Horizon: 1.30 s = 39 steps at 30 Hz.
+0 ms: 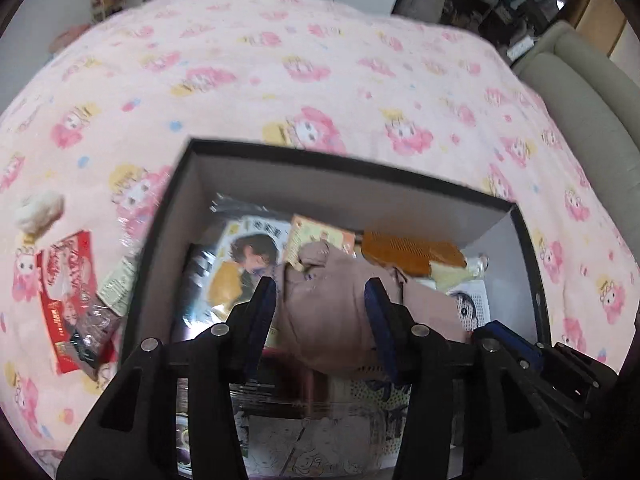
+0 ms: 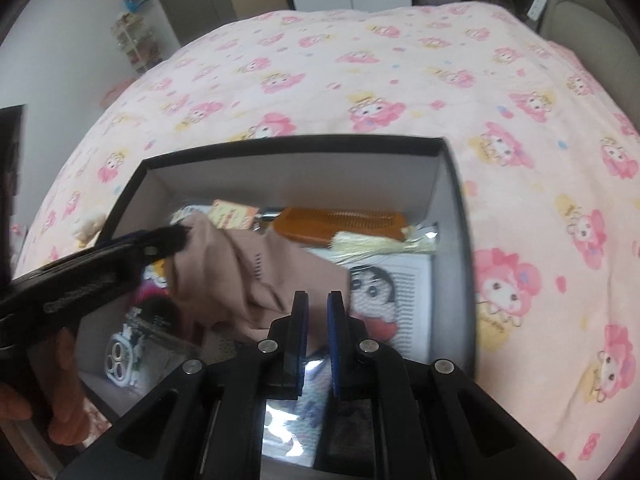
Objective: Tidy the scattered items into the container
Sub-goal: 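Lower the beige fabric into the box and open the left gripper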
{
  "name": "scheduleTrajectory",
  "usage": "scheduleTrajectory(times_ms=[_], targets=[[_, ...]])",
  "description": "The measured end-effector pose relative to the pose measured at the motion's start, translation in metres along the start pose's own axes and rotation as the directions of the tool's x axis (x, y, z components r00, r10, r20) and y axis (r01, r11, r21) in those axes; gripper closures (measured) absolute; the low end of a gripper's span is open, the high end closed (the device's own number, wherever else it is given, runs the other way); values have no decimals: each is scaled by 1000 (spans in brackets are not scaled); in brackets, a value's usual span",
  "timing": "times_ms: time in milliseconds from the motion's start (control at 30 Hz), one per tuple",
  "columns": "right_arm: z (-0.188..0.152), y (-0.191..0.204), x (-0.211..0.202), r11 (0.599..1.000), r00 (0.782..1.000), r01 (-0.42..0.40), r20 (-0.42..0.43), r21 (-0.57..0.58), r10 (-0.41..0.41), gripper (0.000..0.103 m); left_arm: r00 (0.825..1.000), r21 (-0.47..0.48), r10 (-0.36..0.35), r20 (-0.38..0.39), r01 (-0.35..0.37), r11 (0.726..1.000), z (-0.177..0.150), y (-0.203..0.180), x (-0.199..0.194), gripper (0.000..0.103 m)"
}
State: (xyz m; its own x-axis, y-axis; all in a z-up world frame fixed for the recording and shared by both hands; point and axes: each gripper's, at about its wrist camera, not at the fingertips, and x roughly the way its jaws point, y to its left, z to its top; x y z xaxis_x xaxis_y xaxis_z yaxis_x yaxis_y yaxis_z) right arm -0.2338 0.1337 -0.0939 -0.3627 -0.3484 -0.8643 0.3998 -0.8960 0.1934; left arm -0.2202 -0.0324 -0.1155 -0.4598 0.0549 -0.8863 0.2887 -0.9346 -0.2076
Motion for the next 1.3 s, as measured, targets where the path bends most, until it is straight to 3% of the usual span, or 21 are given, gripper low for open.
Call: scheduleTrajectory(times_ms=[100, 167, 300, 367, 433, 500, 567, 600, 700, 867, 1067, 1300], targets=[[-2, 2, 5, 1000, 1000, 2, -29, 3, -2, 93, 995, 78, 5, -102, 3, 997, -4, -14, 20, 58], [-4, 0, 9, 999, 998, 39, -51, 13, -39, 91, 984, 101, -34, -172, 53, 993, -11, -23, 30, 60], [-4, -16, 9, 994, 996, 61, -76, 89, -55, 91, 964, 90, -183, -193, 203, 975, -16, -35, 25, 66], [-3, -22, 6, 992, 998, 23, -67, 125, -15, 90, 964, 50, -211, -164, 221, 974, -14, -31, 18, 65], [-2, -21, 2, 992, 999, 17, -53, 127, -10, 87, 974, 19, -181, -140, 185, 983, -11, -25, 11, 65], [-2, -17, 3, 994, 999, 23, -45, 104, -18, 85, 984, 39, -93, -150, 100, 994, -11, -24, 11, 65], [-3, -13, 7, 996, 998, 19, -59, 90, -13, 85, 981, 81, -4, -192, 20, 997, -13, -27, 16, 65], [-3, -12, 9, 996, 998, 16, -69, 84, -10, 85, 977, 92, 6, -211, 13, 996, -15, -26, 19, 65], [-5, -8, 18, 997, 993, 36, -111, 64, -29, 85, 975, 126, 5, -222, 24, 992, -20, -31, 19, 63], [-8, -6, 23, 996, 987, 81, -140, 48, -74, 83, 962, 70, -114, -248, 135, 988, -20, -26, 13, 65], [-10, 2, 14, 994, 991, 105, -85, 10, -104, 72, 981, 47, -142, -129, 149, 988, -14, -19, -12, 65], [-11, -4, 28, 996, 984, 67, -166, 54, -57, 71, 964, 67, -107, -245, 127, 990, -16, -22, 19, 62]])
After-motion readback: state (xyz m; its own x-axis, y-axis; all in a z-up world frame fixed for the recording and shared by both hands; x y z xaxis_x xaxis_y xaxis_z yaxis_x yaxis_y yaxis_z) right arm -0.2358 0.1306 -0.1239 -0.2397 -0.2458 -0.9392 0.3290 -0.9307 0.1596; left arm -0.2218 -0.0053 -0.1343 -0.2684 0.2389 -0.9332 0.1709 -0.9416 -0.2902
